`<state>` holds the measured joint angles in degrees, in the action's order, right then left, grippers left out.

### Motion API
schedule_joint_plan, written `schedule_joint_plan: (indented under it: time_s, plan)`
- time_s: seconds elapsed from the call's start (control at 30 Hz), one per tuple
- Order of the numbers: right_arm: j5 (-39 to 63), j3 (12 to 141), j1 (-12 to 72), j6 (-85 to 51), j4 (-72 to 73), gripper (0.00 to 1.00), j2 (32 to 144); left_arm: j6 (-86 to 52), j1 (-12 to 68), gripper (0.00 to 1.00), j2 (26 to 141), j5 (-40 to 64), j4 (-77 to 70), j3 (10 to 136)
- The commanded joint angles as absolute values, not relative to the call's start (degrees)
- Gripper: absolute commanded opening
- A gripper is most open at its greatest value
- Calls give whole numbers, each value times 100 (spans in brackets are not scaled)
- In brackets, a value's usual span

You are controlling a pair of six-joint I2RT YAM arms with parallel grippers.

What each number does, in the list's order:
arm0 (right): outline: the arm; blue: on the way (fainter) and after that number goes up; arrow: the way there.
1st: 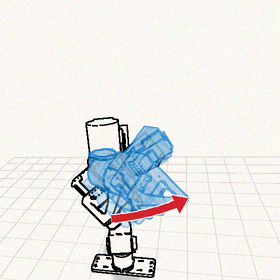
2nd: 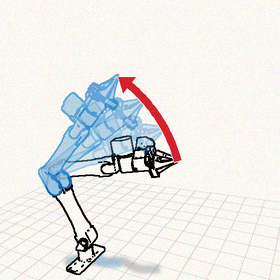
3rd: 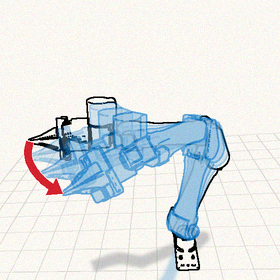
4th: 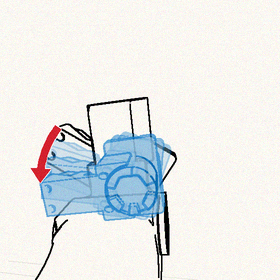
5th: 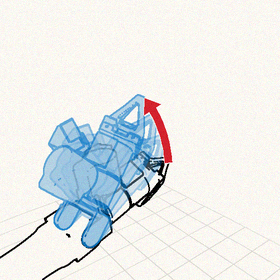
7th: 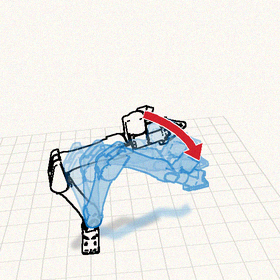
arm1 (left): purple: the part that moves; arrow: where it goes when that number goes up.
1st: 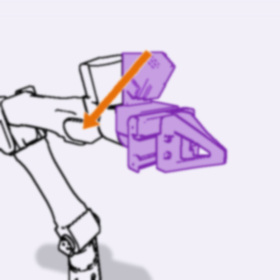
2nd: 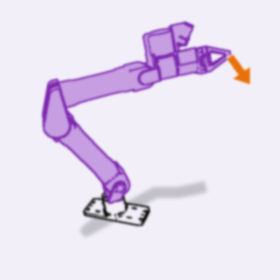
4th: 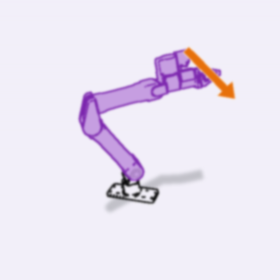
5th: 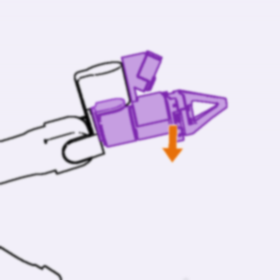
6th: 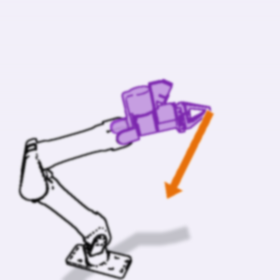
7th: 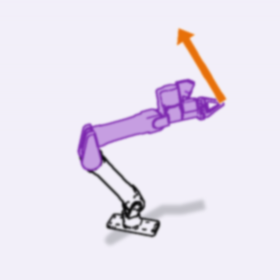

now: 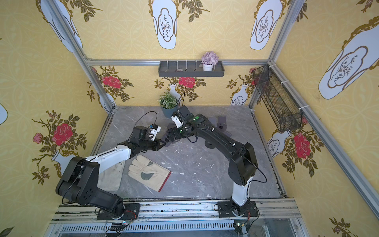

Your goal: Open the phone stand

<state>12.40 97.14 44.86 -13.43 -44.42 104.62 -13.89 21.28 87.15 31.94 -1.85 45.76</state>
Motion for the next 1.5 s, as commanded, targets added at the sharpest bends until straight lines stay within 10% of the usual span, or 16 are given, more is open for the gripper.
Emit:
schedule_joint_plan:
  time_s: [0.0,0.63,1.1,1.47]
  plan:
    - [1425,9833,4408,-1170,-4262,98,10620,-1031,2191,0,8689,3600,-169,4537]
    - [1927,9439,4359,-953,-4037,100,10842,-1057,2371,0,8692,4137,-419,4597]
    - [2193,9385,4359,-1013,-3831,50,10745,-1263,2416,0,8692,4117,-613,4549]
    - [1588,9574,4359,-1149,-4001,48,10515,-2204,2421,0,8945,3390,-835,4527]
